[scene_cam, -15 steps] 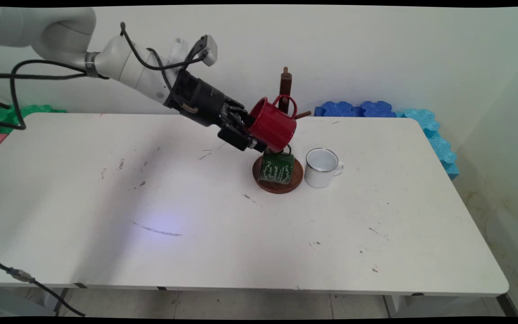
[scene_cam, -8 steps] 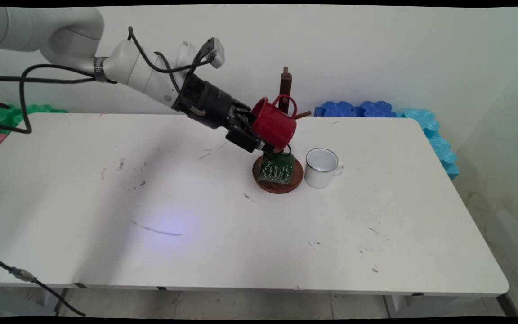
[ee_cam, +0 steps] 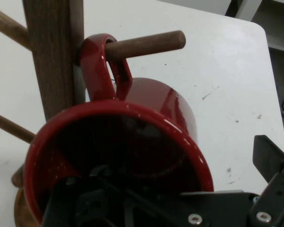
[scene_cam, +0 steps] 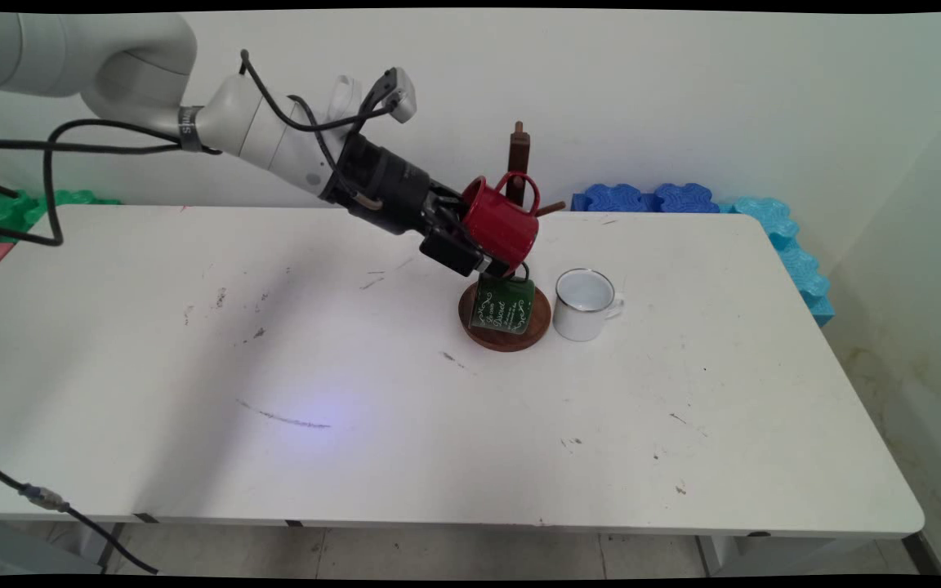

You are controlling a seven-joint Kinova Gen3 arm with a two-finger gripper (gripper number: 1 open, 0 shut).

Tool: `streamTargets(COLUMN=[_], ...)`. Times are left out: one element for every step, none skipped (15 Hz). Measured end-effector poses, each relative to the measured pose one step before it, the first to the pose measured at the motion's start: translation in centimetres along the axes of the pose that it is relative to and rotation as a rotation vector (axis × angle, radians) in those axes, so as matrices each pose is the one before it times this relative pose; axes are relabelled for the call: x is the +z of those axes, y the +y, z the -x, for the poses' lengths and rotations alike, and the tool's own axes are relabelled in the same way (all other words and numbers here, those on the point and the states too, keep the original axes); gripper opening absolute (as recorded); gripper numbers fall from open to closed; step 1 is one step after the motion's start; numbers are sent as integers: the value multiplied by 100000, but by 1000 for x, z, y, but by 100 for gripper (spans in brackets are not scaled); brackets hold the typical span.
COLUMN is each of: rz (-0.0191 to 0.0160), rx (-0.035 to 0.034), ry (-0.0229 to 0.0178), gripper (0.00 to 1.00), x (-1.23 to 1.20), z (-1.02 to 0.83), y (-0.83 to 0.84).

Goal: Pick up the red mug from the rack

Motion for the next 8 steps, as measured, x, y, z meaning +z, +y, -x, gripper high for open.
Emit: streamTargets(rz=[43, 70, 55, 16, 32, 14, 18, 21], rx=[-85, -149, -110, -104, -106, -120, -53, -19], ry=[181, 189, 180, 153, 186, 219, 198, 126], gripper=[100, 100, 100, 100, 100, 0, 0, 0], x=[51, 68, 64, 35, 61, 61, 56, 48], z=[-60, -36, -48, -41, -40, -28, -32, -9], y=[47, 59, 47, 37, 45, 42, 33, 31])
